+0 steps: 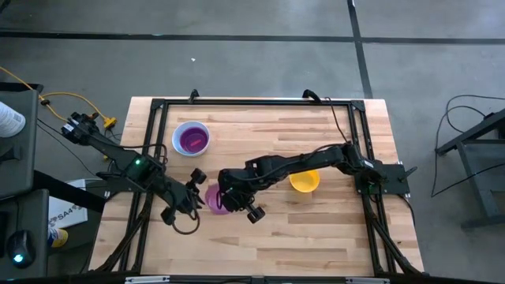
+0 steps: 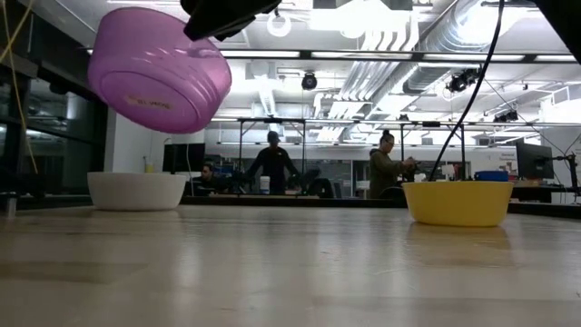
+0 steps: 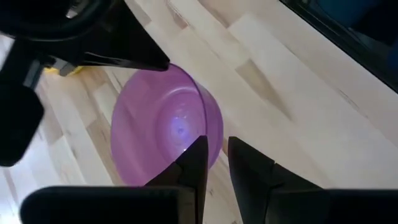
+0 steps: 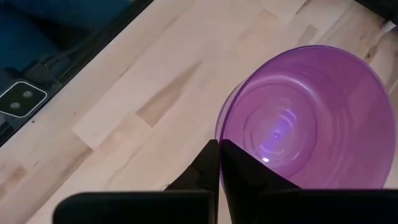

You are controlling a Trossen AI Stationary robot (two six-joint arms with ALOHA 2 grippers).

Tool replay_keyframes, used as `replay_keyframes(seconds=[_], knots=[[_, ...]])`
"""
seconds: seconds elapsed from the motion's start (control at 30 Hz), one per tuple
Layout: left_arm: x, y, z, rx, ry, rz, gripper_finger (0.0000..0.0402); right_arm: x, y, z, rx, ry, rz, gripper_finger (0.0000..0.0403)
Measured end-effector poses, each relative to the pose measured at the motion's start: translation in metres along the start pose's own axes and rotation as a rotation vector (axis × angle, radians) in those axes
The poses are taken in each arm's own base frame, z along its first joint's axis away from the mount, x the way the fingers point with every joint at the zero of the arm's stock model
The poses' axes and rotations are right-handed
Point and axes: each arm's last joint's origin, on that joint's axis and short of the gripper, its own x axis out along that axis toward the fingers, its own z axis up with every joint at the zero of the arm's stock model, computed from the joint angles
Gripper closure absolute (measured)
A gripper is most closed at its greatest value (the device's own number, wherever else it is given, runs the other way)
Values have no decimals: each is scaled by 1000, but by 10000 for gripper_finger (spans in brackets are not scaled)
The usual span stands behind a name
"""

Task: Nest bowls inside each other
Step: Stack the violet bowl on top of the red bowl

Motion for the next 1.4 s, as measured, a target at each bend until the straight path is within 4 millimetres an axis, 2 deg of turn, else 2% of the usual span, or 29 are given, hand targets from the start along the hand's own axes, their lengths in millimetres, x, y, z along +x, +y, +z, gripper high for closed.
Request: replay_keyframes(seconds=[0.23,0.4,0.7,1.1,1.4], knots=[[2,-1,-1,23,23,-13,339,0,0,0,-2,-4,2,399],[13,-1,-1,37,58,-18,339,0,1,1,-3,-20,20,399],[30,13,-4,2,113,-57,339,0,2,3,-5,-34,36,399],[32,16,-3,-23,75,-143,339,1,4,4,-15,-34,35,399],[32,16,-3,-23,71,-142,339,1,4,3,-15,-33,34,399]])
